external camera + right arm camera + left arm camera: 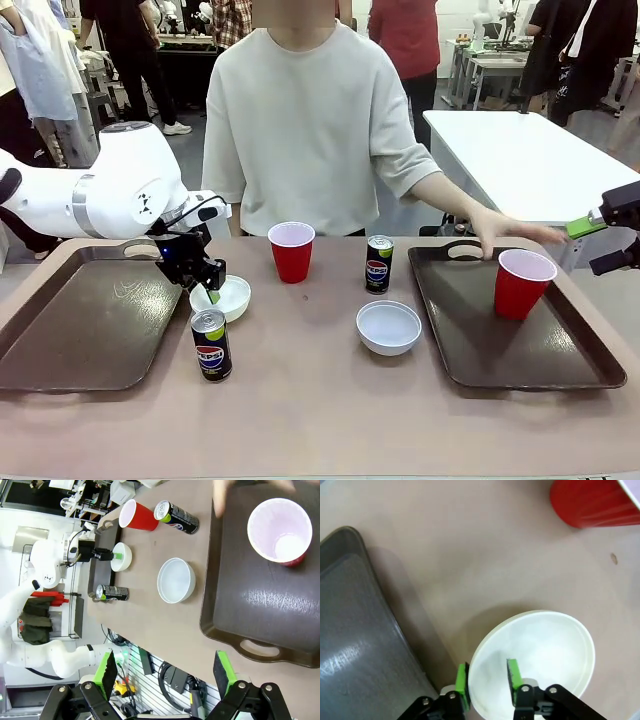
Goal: Prepare tableware on both trays.
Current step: Pick up a Picnic Bowl from the table and place it on a Handle tray.
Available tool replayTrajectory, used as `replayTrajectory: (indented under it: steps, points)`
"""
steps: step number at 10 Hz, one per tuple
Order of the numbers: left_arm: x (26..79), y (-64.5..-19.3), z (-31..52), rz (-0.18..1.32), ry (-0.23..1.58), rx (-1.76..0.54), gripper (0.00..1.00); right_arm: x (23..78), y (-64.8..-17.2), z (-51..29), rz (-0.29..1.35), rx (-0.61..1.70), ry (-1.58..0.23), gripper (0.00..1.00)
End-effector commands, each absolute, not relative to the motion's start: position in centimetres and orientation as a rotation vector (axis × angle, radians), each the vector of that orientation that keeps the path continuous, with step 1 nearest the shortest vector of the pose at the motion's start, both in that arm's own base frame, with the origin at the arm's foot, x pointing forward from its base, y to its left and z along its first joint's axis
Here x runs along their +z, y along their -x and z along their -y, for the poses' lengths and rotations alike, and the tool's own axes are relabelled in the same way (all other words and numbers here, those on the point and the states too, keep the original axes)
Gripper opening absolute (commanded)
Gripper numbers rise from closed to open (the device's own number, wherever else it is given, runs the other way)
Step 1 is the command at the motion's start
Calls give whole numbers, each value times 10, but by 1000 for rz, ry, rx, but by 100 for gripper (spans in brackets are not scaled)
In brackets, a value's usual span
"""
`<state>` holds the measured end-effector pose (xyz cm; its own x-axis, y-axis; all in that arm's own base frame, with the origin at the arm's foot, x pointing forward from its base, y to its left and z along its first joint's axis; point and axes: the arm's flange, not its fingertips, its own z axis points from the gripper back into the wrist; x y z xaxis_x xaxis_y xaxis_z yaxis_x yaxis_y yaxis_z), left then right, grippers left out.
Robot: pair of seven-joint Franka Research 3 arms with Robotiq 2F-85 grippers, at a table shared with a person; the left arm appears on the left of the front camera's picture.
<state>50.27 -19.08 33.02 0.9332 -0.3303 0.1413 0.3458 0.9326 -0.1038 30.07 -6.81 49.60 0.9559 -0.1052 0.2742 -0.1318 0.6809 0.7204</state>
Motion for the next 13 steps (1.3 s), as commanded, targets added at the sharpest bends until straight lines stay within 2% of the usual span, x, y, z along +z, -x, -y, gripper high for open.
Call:
replayTrajectory:
  steps: [1,2,3,4,7,11,13]
  points:
    - [333,-504,193,133,86,-309,25,495,-304,68,313,23,-850,100]
    - [338,-503,190,145,67,-300,0,495,-304,68,313,23,-850,100]
    - [341,-501,188,150,52,-298,6,495,-304,68,313,23,-850,100]
    - [344,-500,187,153,39,-291,0,495,-304,68,313,23,-850,100]
    - [372,-487,180,116,11,-207,0,495,-304,68,313,23,-850,100]
    - [477,-441,146,218,79,-187,0,495,-304,68,313,23,-850,100]
    - [498,-433,120,266,58,-169,0,495,-304,68,313,23,-850,100]
